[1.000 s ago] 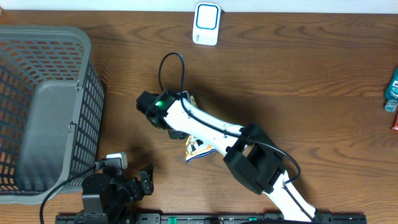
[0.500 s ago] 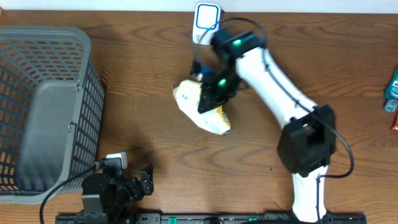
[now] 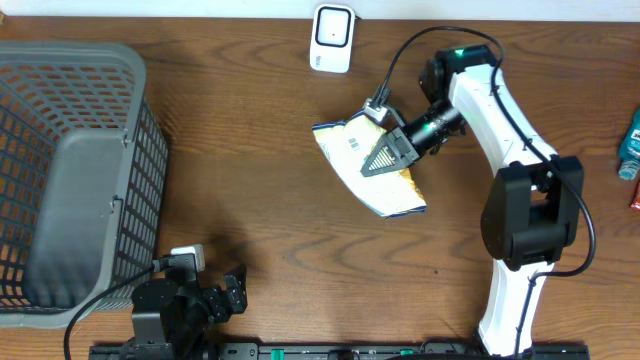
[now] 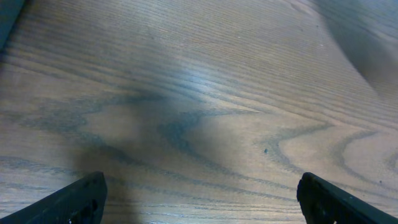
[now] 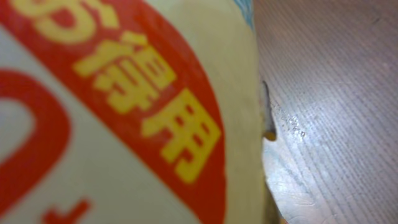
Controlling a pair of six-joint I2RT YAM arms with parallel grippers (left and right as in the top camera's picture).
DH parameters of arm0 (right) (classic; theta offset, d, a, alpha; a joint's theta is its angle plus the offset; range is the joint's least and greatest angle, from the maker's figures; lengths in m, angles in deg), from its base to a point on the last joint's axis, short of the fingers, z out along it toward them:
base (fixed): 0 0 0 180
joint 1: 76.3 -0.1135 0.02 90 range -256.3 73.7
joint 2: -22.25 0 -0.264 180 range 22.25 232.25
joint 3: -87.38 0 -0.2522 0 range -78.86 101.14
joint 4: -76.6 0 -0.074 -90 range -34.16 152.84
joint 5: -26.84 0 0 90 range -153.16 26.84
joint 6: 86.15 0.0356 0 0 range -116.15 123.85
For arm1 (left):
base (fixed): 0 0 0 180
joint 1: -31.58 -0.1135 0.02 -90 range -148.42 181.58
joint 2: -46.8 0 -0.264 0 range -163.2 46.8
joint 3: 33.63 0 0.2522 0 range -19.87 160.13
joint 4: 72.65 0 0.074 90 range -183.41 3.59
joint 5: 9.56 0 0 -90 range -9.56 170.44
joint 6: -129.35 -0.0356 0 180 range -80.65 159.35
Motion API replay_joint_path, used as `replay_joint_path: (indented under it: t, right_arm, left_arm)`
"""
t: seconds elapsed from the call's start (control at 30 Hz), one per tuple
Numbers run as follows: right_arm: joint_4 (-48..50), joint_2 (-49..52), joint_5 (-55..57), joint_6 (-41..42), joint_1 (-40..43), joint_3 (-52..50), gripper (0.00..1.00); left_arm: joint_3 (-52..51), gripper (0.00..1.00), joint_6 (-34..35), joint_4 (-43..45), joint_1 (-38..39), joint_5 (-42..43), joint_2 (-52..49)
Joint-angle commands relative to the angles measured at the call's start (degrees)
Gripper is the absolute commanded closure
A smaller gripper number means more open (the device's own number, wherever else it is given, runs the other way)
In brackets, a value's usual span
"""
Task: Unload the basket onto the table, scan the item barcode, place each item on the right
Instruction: 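Lift the snack bag and hold it under the white scanner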
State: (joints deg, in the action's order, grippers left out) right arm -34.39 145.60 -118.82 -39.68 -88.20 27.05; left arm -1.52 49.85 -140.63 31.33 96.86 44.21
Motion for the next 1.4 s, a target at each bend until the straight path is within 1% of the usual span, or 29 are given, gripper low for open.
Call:
replay_joint_path:
  t: [0.0, 0.17, 0.3, 0.37, 0.4, 0.47, 0.5, 0.57, 0.6, 0.67, 0.9, 0.97, 1.0, 1.03, 1.17, 1.27, 1.37]
  right_arm:
    - [-0.3, -2.5, -4.2, -3.9, 0.9, -0.2, 0.98]
    - [-0.3, -11.6, -2.6, -4.8, 0.8, -2.3, 0.98]
    - [1.6, -20.2, -2.5, -4.6, 0.9, -7.5, 0.98]
    - [5.2, -25.8, -0.6, 0.4, 1.2, -13.2, 0.98]
    - [9.9, -29.8, 2.7, 6.5, 1.2, -18.2, 0.98]
    - [17.1, -34.5, 8.9, 16.0, 1.1, -24.5, 0.98]
    - [23.6, -38.4, 16.0, 25.6, 0.8, -29.9, 0.98]
    - [29.1, -42.3, 22.9, 34.4, 0.2, -35.2, 0.99]
    - [31.1, -44.2, 25.1, 37.0, -0.2, -37.7, 0.99]
    - [32.4, -47.0, 25.2, 37.7, -0.9, -40.9, 0.99]
    - [32.0, -48.4, 25.2, 37.7, -1.2, -42.1, 0.99]
    - [35.4, -48.3, 26.0, 37.5, -2.0, -42.1, 0.99]
    - [37.8, -48.2, 27.0, 37.5, -2.5, -42.2, 0.99]
    - [42.2, -48.0, 29.2, 37.7, -3.4, -42.2, 0.99]
    - [57.0, -44.9, 41.2, 37.8, -6.8, -42.4, 0.99]
    - [66.9, -40.7, 51.7, 39.3, -8.6, -42.4, 0.99]
    - [75.4, -35.5, 58.8, 39.2, -9.6, -42.1, 0.99]
  left_arm:
    - [0.2, 0.02, -0.3, -0.6, 0.2, 0.5, 0.0]
    - [0.2, 0.02, -0.3, -0.7, 0.2, 0.5, 0.0]
    - [0.2, 0.02, -0.3, -0.7, 0.2, 0.5, 0.0]
    - [0.2, 0.02, -0.3, -0.7, 0.2, 0.5, 0.0]
    - [0.2, 0.02, -0.3, -0.6, 0.2, 0.5, 0.0]
    - [0.2, 0.02, -0.3, -0.6, 0.2, 0.5, 0.0]
    - [0.2, 0.02, -0.3, -0.6, 0.2, 0.5, 0.0]
    - [0.2, 0.02, -0.3, -0.6, 0.2, 0.5, 0.0]
    - [0.2, 0.02, -0.3, -0.6, 0.2, 0.5, 0.0]
    - [0.2, 0.02, -0.3, -0.6, 0.2, 0.5, 0.0]
    - [0.2, 0.02, -0.3, -0.6, 0.2, 0.5, 0.0]
    - [0.2, 0.02, -0.3, -0.6, 0.2, 0.5, 0.0]
    - [0.2, 0.02, -0.3, -0.6, 0.2, 0.5, 0.0]
    - [0.2, 0.02, -0.3, -0.7, 0.2, 0.5, 0.0]
    - [0.2, 0.02, -0.3, -0.6, 0.2, 0.5, 0.0]
    - [0.2, 0.02, -0.3, -0.6, 0.2, 0.5, 0.0]
    - [0.2, 0.02, -0.3, -0.6, 0.2, 0.5, 0.0]
